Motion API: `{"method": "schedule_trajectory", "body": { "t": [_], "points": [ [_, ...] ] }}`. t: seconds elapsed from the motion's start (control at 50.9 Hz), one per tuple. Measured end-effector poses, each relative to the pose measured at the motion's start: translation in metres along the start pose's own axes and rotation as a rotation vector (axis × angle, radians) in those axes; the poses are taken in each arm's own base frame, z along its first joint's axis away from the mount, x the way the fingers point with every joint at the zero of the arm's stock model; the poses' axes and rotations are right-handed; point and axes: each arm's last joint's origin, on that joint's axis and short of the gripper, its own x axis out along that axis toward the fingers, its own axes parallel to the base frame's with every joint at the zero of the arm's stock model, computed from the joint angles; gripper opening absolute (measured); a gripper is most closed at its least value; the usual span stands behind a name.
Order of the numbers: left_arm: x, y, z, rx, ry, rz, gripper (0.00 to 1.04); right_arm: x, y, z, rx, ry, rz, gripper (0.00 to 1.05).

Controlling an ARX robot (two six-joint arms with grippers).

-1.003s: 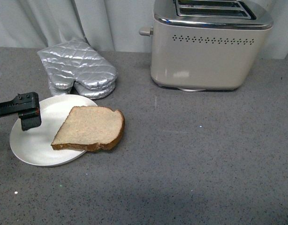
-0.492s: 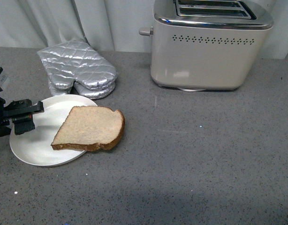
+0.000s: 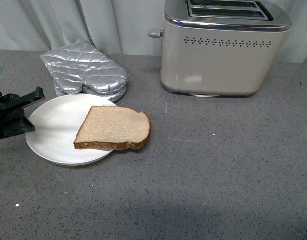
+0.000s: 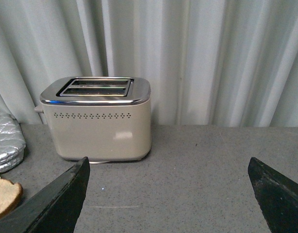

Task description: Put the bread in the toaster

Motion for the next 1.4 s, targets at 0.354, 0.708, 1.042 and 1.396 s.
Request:
{"method": "schedule_trajectory", "body": {
  "t": [0.354,0.708,1.042,1.396],
  "points": [
    [-0.011,-0.071,-0.023,0.047,0.039,-0.179,0.03,0.000,0.000,0.000,0.000,0.000,0.000,0.95],
    [0.029,-0.162,-0.044,0.124,0.092,-0.264,0.03,0.000,0.000,0.000,0.000,0.000,0.000,0.95],
    [0.055,-0.206,-0.066,0.109,0.138,-0.262,0.03,0.000,0.000,0.000,0.000,0.000,0.000,0.95],
    [0.052,-0.213,-0.072,0.010,0.107,-0.270,0.45,0.000,0.000,0.000,0.000,0.000,0.000,0.95]
  ]
}}
